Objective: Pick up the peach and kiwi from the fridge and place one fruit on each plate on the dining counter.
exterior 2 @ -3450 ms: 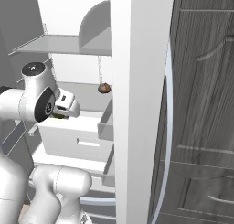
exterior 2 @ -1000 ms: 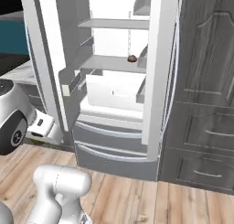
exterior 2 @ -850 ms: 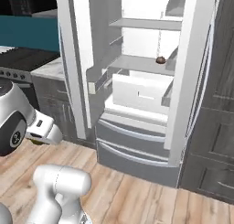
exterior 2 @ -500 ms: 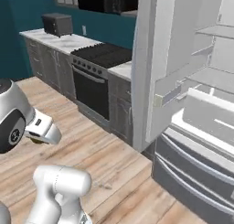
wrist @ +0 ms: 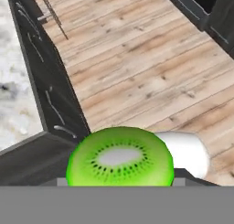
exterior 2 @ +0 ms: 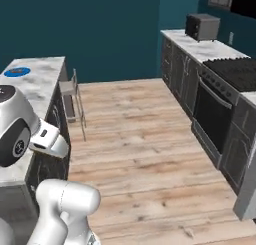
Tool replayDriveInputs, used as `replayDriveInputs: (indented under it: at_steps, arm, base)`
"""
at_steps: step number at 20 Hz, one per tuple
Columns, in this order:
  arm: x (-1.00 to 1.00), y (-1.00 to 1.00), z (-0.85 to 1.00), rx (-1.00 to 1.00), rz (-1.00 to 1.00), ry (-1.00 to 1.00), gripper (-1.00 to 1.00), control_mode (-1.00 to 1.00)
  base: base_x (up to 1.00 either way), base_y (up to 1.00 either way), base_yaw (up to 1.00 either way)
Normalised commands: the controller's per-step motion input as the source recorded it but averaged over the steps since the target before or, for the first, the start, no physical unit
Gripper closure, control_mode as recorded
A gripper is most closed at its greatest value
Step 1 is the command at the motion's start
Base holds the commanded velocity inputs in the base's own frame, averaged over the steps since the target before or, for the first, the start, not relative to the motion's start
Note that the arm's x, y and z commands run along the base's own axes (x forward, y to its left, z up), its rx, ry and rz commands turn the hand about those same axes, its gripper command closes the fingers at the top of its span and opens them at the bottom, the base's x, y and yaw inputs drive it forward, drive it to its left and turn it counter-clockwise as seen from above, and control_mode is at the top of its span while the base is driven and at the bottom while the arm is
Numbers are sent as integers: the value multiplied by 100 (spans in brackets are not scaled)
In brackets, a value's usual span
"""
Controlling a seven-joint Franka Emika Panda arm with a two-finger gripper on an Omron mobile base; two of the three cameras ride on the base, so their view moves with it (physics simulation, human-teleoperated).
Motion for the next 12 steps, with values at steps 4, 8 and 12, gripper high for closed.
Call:
replayDriveInputs:
  at_steps: [4, 8, 12]
  arm:
    - [0, 0, 0, 0, 0, 0, 100, 100]
    - [0, 0, 0, 0, 0, 0, 100, 100]
    - [0, 0, 0, 0, 0, 0, 100, 100]
  base:
    - [-49, 85, 73]
    - [-10, 100, 37]
    - [23, 100, 15]
